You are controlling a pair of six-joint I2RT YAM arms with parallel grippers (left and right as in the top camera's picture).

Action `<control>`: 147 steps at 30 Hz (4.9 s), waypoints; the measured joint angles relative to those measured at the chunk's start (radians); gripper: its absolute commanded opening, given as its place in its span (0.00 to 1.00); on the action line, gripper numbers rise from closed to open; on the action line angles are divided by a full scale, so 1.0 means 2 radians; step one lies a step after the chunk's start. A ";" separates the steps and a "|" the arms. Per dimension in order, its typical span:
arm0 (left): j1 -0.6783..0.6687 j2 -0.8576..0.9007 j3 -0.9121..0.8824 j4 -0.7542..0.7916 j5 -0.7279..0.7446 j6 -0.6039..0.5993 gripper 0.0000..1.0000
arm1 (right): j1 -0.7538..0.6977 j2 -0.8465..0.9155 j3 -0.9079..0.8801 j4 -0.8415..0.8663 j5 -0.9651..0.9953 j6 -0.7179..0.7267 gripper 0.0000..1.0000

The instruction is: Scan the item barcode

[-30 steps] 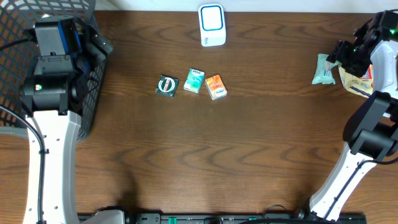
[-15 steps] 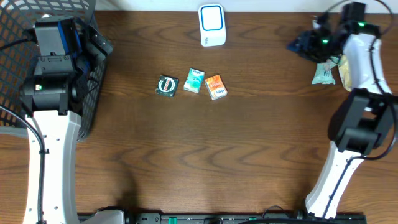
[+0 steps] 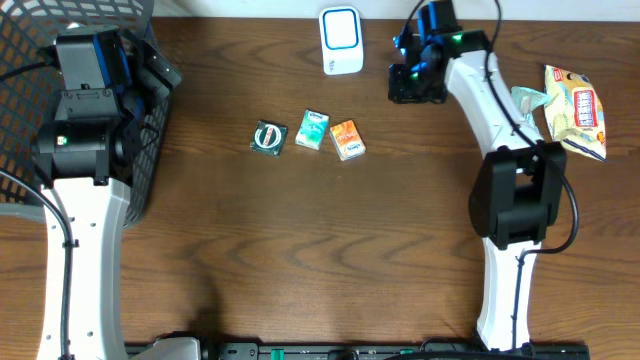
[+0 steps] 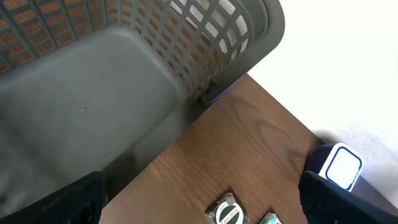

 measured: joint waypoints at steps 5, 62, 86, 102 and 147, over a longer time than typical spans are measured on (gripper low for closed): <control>0.000 0.000 0.000 0.000 0.000 0.000 0.98 | -0.012 0.000 -0.001 -0.003 0.104 0.006 0.16; 0.000 0.000 0.000 0.000 0.000 0.000 0.98 | -0.241 -0.037 -0.140 0.104 0.154 -0.028 0.20; 0.000 0.000 0.000 0.000 0.000 0.000 0.98 | -0.027 -0.120 -0.206 0.126 -0.127 -0.005 0.49; 0.000 0.000 0.000 0.000 0.000 0.000 0.98 | 0.136 -0.117 -0.217 0.166 -0.043 -0.003 0.30; 0.000 0.000 0.000 0.000 0.000 0.000 0.98 | 0.158 -0.076 -0.254 0.088 0.120 0.113 0.28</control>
